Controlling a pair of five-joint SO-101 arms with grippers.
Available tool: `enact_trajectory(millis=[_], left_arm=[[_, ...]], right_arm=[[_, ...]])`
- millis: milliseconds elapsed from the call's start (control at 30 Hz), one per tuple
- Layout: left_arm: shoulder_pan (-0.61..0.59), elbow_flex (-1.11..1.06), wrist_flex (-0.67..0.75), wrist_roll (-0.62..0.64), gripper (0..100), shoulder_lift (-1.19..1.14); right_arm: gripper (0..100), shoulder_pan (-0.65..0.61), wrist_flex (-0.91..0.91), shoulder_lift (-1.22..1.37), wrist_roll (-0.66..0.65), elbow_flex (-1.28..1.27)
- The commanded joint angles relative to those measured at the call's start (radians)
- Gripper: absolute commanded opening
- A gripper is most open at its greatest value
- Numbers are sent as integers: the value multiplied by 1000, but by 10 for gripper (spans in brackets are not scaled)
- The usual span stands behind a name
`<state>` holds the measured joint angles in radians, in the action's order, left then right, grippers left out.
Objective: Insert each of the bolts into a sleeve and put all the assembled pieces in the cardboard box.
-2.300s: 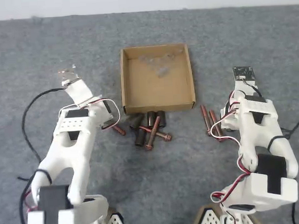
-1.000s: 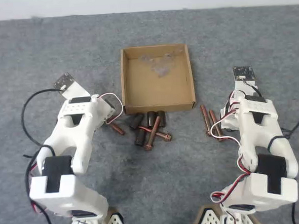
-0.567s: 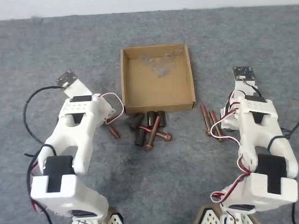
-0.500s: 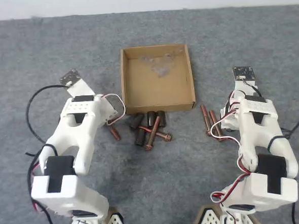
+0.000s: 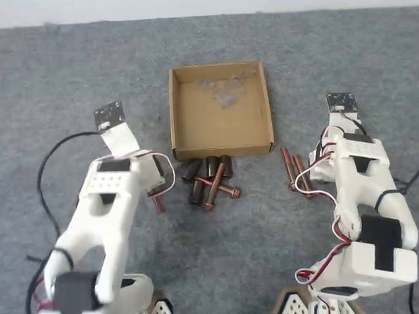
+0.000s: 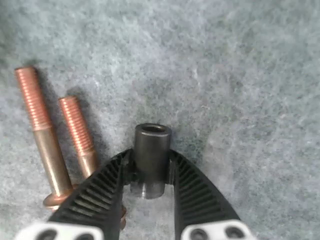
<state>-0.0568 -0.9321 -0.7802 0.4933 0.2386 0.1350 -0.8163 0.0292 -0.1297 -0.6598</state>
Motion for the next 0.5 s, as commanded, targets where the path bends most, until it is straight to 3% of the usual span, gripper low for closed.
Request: enact_trajectory(millis=[0, 267, 467], left_arm=[[-5, -97, 129, -12, 10, 190], [-5, -180, 212, -14, 10, 259], [-5, -171, 213, -14, 10, 239]], right_arm=[[6, -15, 5, -77, 2, 78], [6, -74, 48, -326, 2, 80], [6, -162, 262, -394, 3, 3]])
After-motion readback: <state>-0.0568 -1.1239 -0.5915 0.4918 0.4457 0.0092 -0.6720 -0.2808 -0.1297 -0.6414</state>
